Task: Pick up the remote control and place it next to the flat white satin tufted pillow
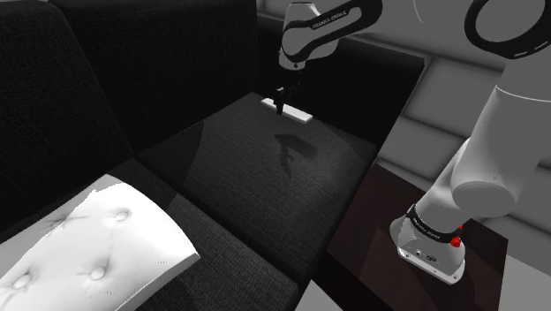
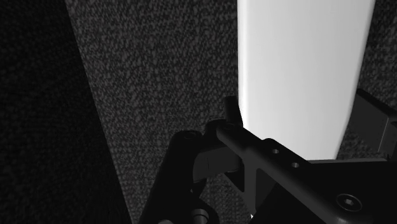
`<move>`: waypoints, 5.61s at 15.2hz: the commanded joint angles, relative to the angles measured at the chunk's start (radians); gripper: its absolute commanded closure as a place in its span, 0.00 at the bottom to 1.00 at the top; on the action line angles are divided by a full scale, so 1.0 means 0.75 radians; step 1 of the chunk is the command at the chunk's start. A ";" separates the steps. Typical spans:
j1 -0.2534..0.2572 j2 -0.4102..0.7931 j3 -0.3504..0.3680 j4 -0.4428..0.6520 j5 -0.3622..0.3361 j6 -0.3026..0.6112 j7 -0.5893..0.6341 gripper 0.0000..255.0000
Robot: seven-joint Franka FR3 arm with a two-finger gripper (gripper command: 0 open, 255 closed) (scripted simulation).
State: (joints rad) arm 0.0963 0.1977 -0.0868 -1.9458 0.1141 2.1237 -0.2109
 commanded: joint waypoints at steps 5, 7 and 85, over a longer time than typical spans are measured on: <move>0.000 -0.042 -0.002 0.056 -0.010 -0.097 0.011 1.00; 0.000 -0.054 -0.003 0.077 -0.013 -0.130 0.015 1.00; 0.488 -0.079 0.488 -0.204 -0.095 0.199 1.015 1.00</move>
State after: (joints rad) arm 0.4626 0.1323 0.2796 -2.0910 0.0445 2.2580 0.5506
